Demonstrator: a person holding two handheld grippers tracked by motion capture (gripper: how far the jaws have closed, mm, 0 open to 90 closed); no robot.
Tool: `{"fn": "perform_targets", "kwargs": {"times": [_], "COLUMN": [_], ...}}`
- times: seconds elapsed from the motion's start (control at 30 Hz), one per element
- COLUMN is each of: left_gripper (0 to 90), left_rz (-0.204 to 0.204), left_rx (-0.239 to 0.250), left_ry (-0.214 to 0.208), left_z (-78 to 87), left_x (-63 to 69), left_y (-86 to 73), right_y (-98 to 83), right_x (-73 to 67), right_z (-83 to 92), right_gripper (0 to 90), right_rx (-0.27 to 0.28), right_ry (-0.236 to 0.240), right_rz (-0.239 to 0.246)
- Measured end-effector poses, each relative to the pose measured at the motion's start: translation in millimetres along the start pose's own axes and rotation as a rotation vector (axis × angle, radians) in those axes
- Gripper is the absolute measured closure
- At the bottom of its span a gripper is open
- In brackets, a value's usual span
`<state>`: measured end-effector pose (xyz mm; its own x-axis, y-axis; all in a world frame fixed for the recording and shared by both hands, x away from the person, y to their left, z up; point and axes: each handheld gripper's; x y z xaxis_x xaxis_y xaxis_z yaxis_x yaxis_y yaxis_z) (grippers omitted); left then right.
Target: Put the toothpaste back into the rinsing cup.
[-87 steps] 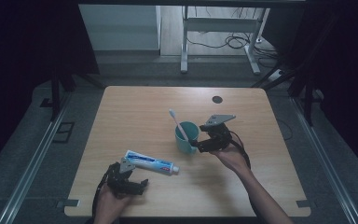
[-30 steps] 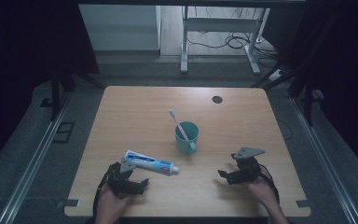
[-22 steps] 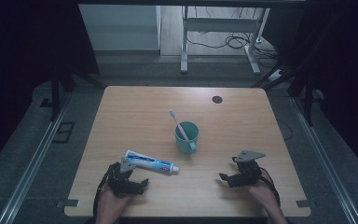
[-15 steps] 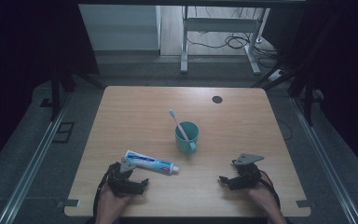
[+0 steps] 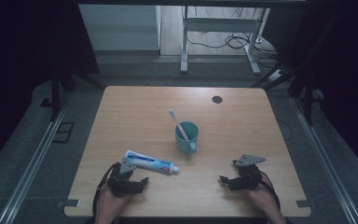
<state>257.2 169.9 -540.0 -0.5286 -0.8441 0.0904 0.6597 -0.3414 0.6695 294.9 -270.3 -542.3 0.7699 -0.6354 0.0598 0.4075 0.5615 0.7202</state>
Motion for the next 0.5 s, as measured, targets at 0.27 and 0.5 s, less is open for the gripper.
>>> {"fn": "perform_targets", "kwargs": {"times": [0.27,0.5], "left_gripper": [39.6,57.0], "left_rz": [0.003,0.018], "left_rx": [0.025,0.042], "left_ry": [-0.045,-0.08], "left_z": [8.6,16.3], "left_x": [2.7,3.5], "left_y": [5.8,15.1], "right_y": [-0.1,-0.2], "right_x": [0.0,0.1], "right_z": [0.2,0.4], "right_gripper": [13.2,13.6], "right_rx": [0.002,0.002], "right_ry": [-0.001,-0.005], "right_rz": [-0.003,-0.003]}}
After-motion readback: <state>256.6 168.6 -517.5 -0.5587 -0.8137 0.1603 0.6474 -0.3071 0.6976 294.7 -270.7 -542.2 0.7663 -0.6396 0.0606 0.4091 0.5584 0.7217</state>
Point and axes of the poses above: each handheld gripper's, and its own axes: z roughly backward along the jaws, y roughly out of its top, x roughly to its right, and after that the axes turned 5 degrees about z, right-handed
